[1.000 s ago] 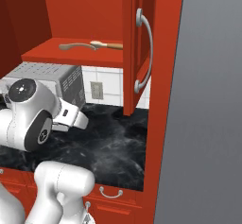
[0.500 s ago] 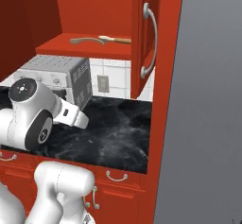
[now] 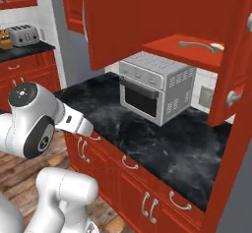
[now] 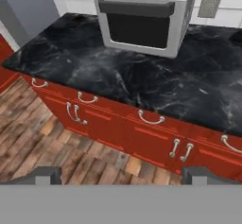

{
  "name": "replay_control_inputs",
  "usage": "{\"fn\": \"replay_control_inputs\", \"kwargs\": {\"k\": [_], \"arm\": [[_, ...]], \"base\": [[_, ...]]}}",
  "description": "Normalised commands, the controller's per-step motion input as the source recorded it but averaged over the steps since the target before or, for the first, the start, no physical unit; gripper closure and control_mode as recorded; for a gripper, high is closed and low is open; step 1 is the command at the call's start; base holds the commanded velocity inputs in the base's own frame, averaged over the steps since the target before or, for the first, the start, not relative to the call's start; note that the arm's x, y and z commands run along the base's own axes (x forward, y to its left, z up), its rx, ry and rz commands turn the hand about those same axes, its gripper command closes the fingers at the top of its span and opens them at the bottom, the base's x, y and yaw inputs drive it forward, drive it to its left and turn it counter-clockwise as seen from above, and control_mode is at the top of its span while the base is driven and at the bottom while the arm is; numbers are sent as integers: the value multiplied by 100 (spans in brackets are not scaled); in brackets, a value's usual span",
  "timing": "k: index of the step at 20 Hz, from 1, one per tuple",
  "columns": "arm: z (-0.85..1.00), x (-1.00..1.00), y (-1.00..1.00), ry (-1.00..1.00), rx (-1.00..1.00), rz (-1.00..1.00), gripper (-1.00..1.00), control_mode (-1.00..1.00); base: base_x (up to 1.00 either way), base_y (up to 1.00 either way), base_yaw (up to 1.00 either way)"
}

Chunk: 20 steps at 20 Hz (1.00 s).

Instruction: Organize the utensils by type. Pick up the wooden spoons from the counter and place them in the open cabinet. Then pick up the metallic utensils from the counter and place them in the open drawer.

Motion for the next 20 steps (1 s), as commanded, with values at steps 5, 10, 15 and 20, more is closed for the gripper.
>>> {"fn": "replay_control_inputs", "kwargs": {"k": [5, 10, 15, 20], "arm": [[0, 0, 0, 0, 0, 0, -100, 100], [0, 0, 0, 0, 0, 0, -100, 100], [0, 0, 0, 0, 0, 0, -100, 100], [0, 0, 0, 0, 0, 0, -100, 100]], "base": [[-6, 0, 100], [-4, 24, 100], [16, 10, 98], [67, 8, 75]]}}
